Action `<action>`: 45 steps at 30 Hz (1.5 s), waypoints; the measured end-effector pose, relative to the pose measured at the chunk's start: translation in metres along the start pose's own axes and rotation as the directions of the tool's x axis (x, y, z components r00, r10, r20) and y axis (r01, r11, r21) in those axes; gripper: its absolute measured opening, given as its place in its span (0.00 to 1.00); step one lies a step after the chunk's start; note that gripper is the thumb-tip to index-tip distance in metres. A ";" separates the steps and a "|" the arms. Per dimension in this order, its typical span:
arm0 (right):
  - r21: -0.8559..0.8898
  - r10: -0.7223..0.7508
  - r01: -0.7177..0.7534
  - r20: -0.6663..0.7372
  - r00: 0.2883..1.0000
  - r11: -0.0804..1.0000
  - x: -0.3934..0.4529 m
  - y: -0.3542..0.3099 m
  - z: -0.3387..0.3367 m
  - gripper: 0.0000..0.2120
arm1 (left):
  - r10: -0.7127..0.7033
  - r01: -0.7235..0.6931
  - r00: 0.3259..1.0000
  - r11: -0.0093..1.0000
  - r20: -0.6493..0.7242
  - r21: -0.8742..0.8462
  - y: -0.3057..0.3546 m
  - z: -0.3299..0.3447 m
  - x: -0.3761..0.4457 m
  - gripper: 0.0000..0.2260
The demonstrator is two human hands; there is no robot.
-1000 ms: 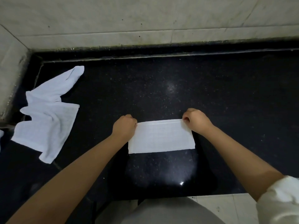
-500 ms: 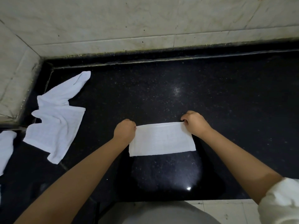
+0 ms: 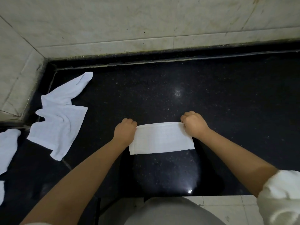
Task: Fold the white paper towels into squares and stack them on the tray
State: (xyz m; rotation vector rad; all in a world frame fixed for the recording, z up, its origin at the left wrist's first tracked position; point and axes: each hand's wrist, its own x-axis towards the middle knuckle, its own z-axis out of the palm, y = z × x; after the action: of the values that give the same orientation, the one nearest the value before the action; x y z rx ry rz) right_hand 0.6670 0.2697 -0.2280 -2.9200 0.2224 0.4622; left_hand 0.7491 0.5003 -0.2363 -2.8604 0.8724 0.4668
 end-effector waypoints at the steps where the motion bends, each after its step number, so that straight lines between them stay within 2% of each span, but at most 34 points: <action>1: 0.012 -0.006 0.006 -0.004 1.000 1.000 0.000 0.001 -0.004 0.12 | 0.010 -0.010 1.000 1.000 -0.013 0.007 0.001 -0.001 -0.001 0.11; 3: 0.072 -0.001 0.003 -0.024 1.000 0.997 -0.002 0.003 -0.020 0.13 | 0.010 -0.011 0.998 1.000 -0.065 -0.007 0.000 -0.011 -0.003 0.11; 5: 0.139 0.001 0.017 -0.130 0.991 0.990 -0.009 0.008 -0.039 0.15 | 0.059 -0.072 0.970 0.996 -0.237 -0.047 -0.006 -0.028 -0.006 0.10; 7: 0.193 -0.005 0.059 -0.268 0.963 0.979 -0.022 0.013 -0.056 0.14 | 0.152 -0.206 0.866 0.977 -0.477 -0.062 -0.012 -0.044 -0.012 0.08; 9: 0.200 -0.058 0.150 -0.405 0.912 0.968 -0.041 0.013 -0.067 0.11 | 0.234 -0.301 0.734 0.954 -0.638 0.004 -0.017 -0.050 -0.023 0.06; 11: 0.146 -0.114 0.209 -0.487 0.866 0.967 -0.058 0.016 -0.056 0.11 | 0.299 -0.356 0.684 0.933 -0.665 0.053 -0.015 -0.045 -0.036 0.12; 12: 0.120 -0.122 0.207 -0.498 0.858 0.971 -0.065 0.017 -0.043 0.11 | 0.326 -0.387 0.692 0.921 -0.644 0.050 -0.012 -0.040 -0.044 0.13; 13: 0.085 -0.123 0.190 -0.500 0.857 0.978 -0.071 0.018 -0.027 0.11 | 0.318 -0.399 0.745 0.917 -0.586 -0.010 -0.008 -0.033 -0.050 0.12; 14: 0.053 -0.117 0.163 -0.487 0.865 0.985 -0.078 0.019 -0.008 0.11 | 0.282 -0.366 0.842 0.925 -0.460 -0.101 -0.003 -0.024 -0.057 0.12; 15: 0.032 -0.111 0.141 -0.459 0.882 0.990 -0.087 0.017 0.010 0.12 | 0.253 -0.319 0.892 0.939 -0.374 -0.127 0.004 -0.011 -0.064 0.12; 16: 0.021 -0.102 0.122 -0.418 0.903 0.992 -0.095 0.014 0.029 0.14 | 0.269 -0.307 0.916 0.947 -0.298 -0.090 0.011 0.003 -0.073 0.13; 18: 0.017 -0.056 0.066 -0.361 0.931 0.998 -0.111 0.006 0.058 0.16 | 0.345 -0.361 0.919 0.931 -0.192 -0.052 0.017 0.034 -0.085 0.13; 20: 0.034 0.026 -0.015 -0.340 0.940 0.999 -0.122 -0.001 0.070 0.15 | 0.377 -0.388 0.910 0.921 -0.170 -0.031 0.012 0.056 -0.090 0.13; 23: 0.063 0.132 -0.118 -0.306 0.943 0.991 -0.128 -0.006 0.067 0.09 | 0.410 -0.419 0.874 0.908 -0.261 0.020 0.011 0.050 -0.086 0.05; 25: 0.226 0.321 -0.265 -0.260 0.911 0.937 -0.126 -0.012 0.057 0.06 | 0.396 -0.423 0.856 0.906 -0.331 -0.008 0.016 0.043 -0.078 0.13; 26: 0.287 0.431 -0.368 -0.204 0.879 0.885 -0.123 -0.015 0.053 0.09 | 0.368 -0.407 0.860 0.913 -0.354 -0.040 0.020 0.038 -0.073 0.13; 28: 0.276 0.568 -0.525 -0.105 0.816 0.805 -0.116 -0.018 0.048 0.16 | 0.294 -0.349 0.862 0.935 -0.413 -0.062 0.031 0.029 -0.063 0.06; 29: 0.250 0.602 -0.572 -0.060 0.796 0.781 -0.113 -0.019 0.046 0.18 | 0.242 -0.301 0.881 0.949 -0.406 -0.088 0.038 0.027 -0.055 0.10; 32: 0.196 0.650 -0.641 0.027 0.760 0.742 -0.102 -0.027 0.047 0.18 | 0.084 -0.105 0.989 0.976 -0.120 -0.189 0.053 0.022 -0.045 0.26; 33: 0.189 0.661 -0.656 0.043 0.749 0.731 -0.099 -0.030 0.048 0.18 | 0.038 -0.042 0.999 0.984 -0.028 -0.174 0.055 0.024 -0.044 0.29; 35: 0.186 0.682 -0.685 0.089 0.726 0.704 -0.093 -0.033 0.048 0.15 | -0.008 0.015 0.999 0.988 0.046 -0.153 0.055 0.033 -0.043 0.32; 38: 0.233 0.713 -0.726 0.152 0.685 0.647 -0.090 -0.034 0.042 0.13 | -0.007 0.017 0.998 0.984 0.057 -0.176 0.053 0.041 -0.044 0.33; 45: 0.299 0.739 -0.745 0.160 0.655 0.596 -0.089 -0.042 0.038 0.14 | -0.004 0.009 1.000 0.985 0.028 -0.175 0.052 0.043 -0.043 0.33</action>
State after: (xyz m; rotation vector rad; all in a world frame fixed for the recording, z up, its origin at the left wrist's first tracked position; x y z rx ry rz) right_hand 0.5798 0.3284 -0.2292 -2.3370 1.4099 0.4852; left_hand 0.6748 0.4887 -0.2638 -3.0052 0.8574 0.6096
